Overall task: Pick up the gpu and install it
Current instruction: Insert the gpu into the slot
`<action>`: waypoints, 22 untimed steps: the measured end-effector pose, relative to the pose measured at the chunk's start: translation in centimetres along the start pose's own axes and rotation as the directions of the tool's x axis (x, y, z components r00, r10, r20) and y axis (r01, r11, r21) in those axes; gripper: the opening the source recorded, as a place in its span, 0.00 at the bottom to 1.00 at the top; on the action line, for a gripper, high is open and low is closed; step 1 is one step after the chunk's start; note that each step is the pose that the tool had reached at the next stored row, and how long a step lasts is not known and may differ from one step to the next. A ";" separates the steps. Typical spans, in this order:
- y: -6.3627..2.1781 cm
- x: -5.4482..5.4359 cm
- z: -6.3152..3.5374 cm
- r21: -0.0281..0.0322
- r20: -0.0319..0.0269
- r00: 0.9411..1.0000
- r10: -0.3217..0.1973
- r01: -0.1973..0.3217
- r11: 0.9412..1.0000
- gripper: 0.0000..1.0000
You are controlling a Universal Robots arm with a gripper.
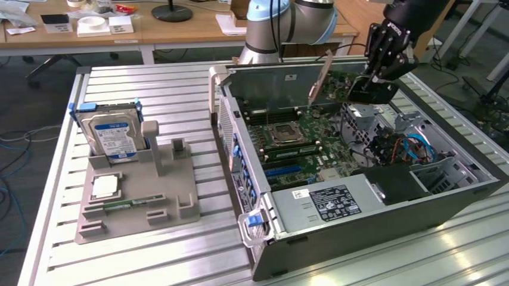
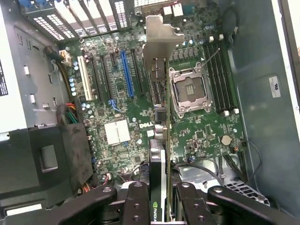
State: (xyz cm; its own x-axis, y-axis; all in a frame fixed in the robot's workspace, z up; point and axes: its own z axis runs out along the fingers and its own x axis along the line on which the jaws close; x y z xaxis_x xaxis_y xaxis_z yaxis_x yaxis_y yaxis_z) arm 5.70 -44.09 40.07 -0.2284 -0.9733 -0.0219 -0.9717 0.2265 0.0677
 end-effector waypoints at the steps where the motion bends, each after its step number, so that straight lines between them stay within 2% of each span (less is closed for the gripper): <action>1: 0.00 0.0 0.00 0.000 0.000 1.000 0.000 0.000 1.000 0.27; 11: 0.00 0.0 0.00 0.000 0.000 1.000 -0.007 0.007 1.000 0.27; 16: 0.00 0.0 0.01 -0.001 -0.003 0.999 -0.052 0.052 0.999 0.27; 22: 0.00 0.0 0.01 -0.003 -0.007 0.994 -0.108 0.108 0.994 0.27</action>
State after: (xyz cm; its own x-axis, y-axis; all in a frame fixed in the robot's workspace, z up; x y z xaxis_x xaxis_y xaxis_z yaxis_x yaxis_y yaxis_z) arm 5.70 -44.09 40.06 -0.1215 -0.9924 -0.0219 -0.9905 0.1197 0.0676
